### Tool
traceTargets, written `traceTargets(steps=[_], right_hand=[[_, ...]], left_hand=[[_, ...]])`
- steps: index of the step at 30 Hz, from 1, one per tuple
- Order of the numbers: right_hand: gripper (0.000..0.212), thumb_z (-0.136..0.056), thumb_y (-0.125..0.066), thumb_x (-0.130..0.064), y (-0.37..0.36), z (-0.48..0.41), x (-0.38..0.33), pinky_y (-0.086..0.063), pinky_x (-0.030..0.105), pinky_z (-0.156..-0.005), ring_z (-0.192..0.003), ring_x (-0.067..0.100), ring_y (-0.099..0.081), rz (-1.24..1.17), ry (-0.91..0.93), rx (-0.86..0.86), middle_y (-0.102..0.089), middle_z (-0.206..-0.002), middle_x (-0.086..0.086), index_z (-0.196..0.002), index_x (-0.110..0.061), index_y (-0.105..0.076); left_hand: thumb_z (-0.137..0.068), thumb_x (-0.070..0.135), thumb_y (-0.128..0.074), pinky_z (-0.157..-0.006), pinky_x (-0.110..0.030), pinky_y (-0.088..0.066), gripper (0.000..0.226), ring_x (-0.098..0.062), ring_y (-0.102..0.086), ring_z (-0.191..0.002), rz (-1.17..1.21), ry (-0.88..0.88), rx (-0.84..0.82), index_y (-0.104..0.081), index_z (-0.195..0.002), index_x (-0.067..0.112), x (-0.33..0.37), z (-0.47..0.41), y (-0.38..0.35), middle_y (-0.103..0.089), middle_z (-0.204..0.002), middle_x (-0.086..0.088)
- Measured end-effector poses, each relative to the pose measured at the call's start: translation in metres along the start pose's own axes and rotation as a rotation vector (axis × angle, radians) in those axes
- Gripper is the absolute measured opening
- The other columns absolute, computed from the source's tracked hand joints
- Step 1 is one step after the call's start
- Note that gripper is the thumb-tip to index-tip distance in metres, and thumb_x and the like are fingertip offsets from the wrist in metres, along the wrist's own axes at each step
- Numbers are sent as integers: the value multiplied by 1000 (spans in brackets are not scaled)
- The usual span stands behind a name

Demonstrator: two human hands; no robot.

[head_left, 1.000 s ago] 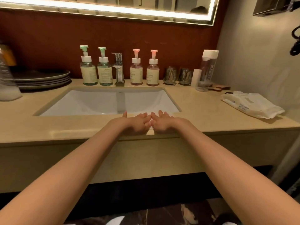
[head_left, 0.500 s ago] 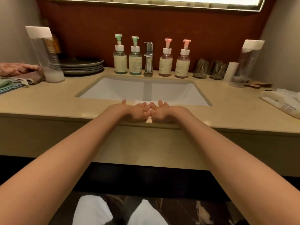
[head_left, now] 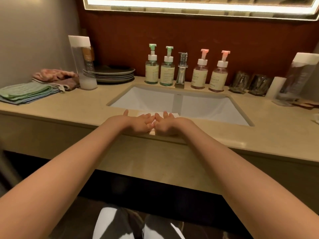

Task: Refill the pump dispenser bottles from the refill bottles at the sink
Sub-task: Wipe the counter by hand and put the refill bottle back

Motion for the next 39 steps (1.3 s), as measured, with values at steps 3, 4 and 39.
traceTargets(steps=[3,4,39], right_hand=[[56,-103,-21,-28,-1,-7,-16,4,45,-116,-144,28,15,18,40,7,19,-156,9,-150,-20,9],[56,-103,-21,-28,-1,-12,-24,4,45,-116,-144,28,15,27,58,6,19,-156,9,-150,-20,9],[59,-102,-21,-36,-12,-87,-229,3,42,-116,-144,29,12,163,454,-103,16,-156,12,-151,-17,6]], left_hand=[[-99,45,-4,-110,-52,16,53,-16,11,-145,10,32,-4,11,-148,28,-16,5,-2,11,-157,3],[-99,45,-5,-110,-51,16,53,-16,11,-145,13,52,-7,11,-148,29,-24,7,-2,11,-157,3],[-101,37,-6,-111,-52,13,51,-13,9,-145,140,488,-39,11,-148,26,-214,70,-22,10,-157,4]])
Point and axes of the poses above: each hand's wrist, its own z-axis away from the middle knuckle, its own y-axis out of the back of the hand, x = y × z, the point moved 6 cm from there along -z, towards the middle knuckle
